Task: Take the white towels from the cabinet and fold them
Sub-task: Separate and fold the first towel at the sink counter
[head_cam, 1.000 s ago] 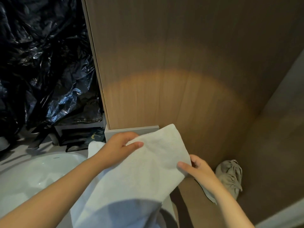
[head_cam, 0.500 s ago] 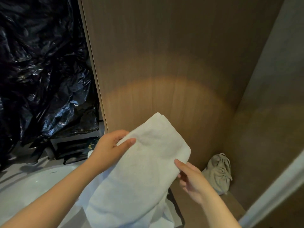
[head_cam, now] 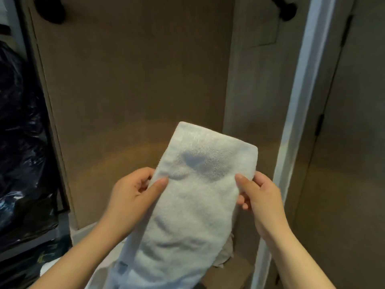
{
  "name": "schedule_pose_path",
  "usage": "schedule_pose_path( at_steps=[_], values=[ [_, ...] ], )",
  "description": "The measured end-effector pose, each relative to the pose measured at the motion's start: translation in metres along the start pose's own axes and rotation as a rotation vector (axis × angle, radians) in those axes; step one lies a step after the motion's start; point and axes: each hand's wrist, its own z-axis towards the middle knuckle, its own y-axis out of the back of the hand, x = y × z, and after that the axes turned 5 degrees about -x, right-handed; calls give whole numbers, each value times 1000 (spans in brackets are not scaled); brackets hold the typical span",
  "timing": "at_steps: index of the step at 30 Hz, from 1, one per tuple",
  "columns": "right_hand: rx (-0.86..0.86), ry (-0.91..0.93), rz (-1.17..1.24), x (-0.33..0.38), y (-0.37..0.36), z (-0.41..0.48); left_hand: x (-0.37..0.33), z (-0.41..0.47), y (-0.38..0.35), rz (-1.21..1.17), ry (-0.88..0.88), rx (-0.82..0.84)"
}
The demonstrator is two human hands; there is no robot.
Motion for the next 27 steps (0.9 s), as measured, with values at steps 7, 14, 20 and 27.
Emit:
schedule_pose_path(
  at_steps=[7, 14, 20, 27],
  values=[
    [-270, 251, -81, 56, 81, 10, -53, 48, -76, -135, -154, 88],
    [-508, 420, -150, 92, 168, 21, -113, 67, -166, -309, -223, 192],
    [-590, 475, -200, 115, 235, 33, -156, 68, -233, -336, -286, 201],
    [-594, 566, -181, 128, 271, 76, -178, 91, -283, -305, -311, 141]
  ],
)
